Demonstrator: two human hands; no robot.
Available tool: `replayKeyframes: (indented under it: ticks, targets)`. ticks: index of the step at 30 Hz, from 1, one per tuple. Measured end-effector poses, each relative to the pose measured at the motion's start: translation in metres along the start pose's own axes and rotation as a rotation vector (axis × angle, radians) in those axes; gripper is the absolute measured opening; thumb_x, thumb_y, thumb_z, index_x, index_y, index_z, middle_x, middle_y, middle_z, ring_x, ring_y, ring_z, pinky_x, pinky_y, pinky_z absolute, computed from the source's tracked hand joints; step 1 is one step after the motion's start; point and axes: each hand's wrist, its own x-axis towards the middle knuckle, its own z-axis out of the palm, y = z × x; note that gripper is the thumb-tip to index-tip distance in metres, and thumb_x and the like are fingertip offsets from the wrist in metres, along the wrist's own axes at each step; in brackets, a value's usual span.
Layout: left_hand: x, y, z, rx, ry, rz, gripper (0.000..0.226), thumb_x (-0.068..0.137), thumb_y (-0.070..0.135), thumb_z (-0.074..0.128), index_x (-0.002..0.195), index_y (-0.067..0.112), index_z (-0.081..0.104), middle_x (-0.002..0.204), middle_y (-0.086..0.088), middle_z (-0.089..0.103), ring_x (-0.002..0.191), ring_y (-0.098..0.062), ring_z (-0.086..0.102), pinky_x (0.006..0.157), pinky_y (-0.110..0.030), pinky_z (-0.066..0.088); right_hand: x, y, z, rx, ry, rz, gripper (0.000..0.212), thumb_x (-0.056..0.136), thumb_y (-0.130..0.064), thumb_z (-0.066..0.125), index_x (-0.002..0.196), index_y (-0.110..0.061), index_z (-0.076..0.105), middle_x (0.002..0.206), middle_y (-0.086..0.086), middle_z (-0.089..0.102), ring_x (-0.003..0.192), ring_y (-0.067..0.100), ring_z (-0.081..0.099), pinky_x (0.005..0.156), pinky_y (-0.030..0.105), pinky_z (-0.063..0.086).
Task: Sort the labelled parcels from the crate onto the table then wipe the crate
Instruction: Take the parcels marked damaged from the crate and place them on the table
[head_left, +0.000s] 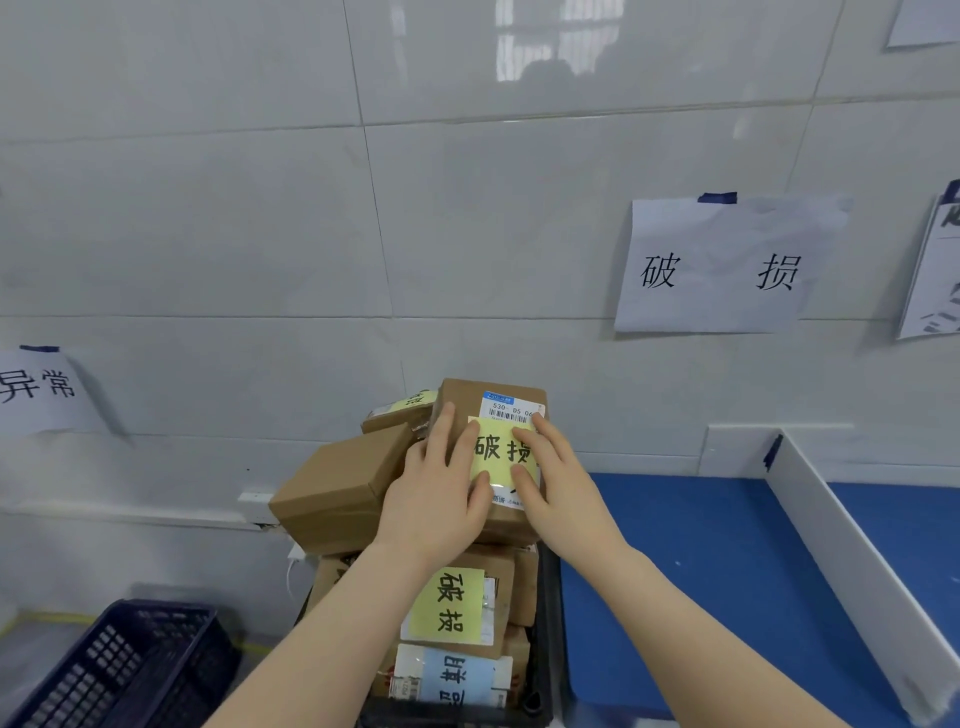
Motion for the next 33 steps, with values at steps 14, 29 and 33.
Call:
replayKeyframes:
  ticks: [14,29,33]
  targets:
    - [-0.012,0.013,0.0,-0.07,0.158,-0.033,0.055,0.095,0.041,0.039,0.147,0.029,0.029,0.16,0.005,0.008,0.134,-0.021,0.031,0.079,-0.027,0.05,-0.01,-0.006,-0.011,-0.006,0.074,-0.038,0.037,0.1,-0.029,0.048,0.137,-0.031,0.048,0.155,-0.019,0.026,0.133,0.003,0.038,0.1,0.032,0.047]
    - [-0.048,0.057,0.0,-0.254,0.226,0.103,0.056,0.087,0.049,0.031,0.138,0.028,0.04,0.154,0.011,0.022,0.128,-0.015,0.035,0.062,-0.02,0.046,-0.081,-0.012,-0.054,-0.043,0.268,-0.005,0.038,0.092,-0.036,0.046,0.129,-0.037,0.054,0.15,-0.027,0.029,0.133,0.001,0.036,0.1,0.037,0.046]
    - [-0.063,0.068,0.004,-0.29,0.171,0.131,0.054,0.086,0.048,0.033,0.136,0.028,0.042,0.153,0.009,0.028,0.125,-0.016,0.039,0.065,-0.017,0.036,-0.105,-0.009,-0.055,-0.056,0.289,0.044,0.038,0.091,-0.038,0.045,0.128,-0.037,0.054,0.149,-0.027,0.029,0.132,0.004,0.038,0.098,0.037,0.048]
